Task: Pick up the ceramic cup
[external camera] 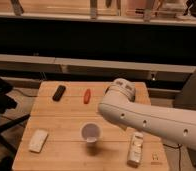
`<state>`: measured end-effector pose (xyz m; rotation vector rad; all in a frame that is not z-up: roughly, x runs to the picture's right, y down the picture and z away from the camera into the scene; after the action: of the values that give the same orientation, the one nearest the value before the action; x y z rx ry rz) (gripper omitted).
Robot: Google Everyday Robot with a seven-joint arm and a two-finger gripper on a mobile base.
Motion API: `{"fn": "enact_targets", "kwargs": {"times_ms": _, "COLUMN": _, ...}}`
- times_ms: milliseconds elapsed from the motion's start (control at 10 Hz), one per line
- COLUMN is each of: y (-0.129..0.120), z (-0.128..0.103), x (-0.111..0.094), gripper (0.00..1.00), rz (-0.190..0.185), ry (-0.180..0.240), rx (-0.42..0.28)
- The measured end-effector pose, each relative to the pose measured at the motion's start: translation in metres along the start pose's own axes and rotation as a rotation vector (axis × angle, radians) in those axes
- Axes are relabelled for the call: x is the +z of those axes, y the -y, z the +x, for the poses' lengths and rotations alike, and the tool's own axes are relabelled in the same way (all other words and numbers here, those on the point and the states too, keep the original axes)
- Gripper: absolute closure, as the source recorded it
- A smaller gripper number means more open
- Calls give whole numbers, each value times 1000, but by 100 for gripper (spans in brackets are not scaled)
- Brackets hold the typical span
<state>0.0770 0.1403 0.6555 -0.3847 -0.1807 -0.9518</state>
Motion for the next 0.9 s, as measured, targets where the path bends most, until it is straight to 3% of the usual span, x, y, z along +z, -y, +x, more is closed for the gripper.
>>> {"fn": "enact_targets", "kwargs": {"times_ms": 600, "y": -1, "z": -8, "x": 8, "gripper": 20, "rz": 22, "ry": 18, "rx": -81}}
{"fn": "enact_targets", "kwargs": {"times_ms": 900, "y": -4, "z": -17, "x": 22, "gripper": 20, "rz": 30, "ry": 29, "rx": -119}}
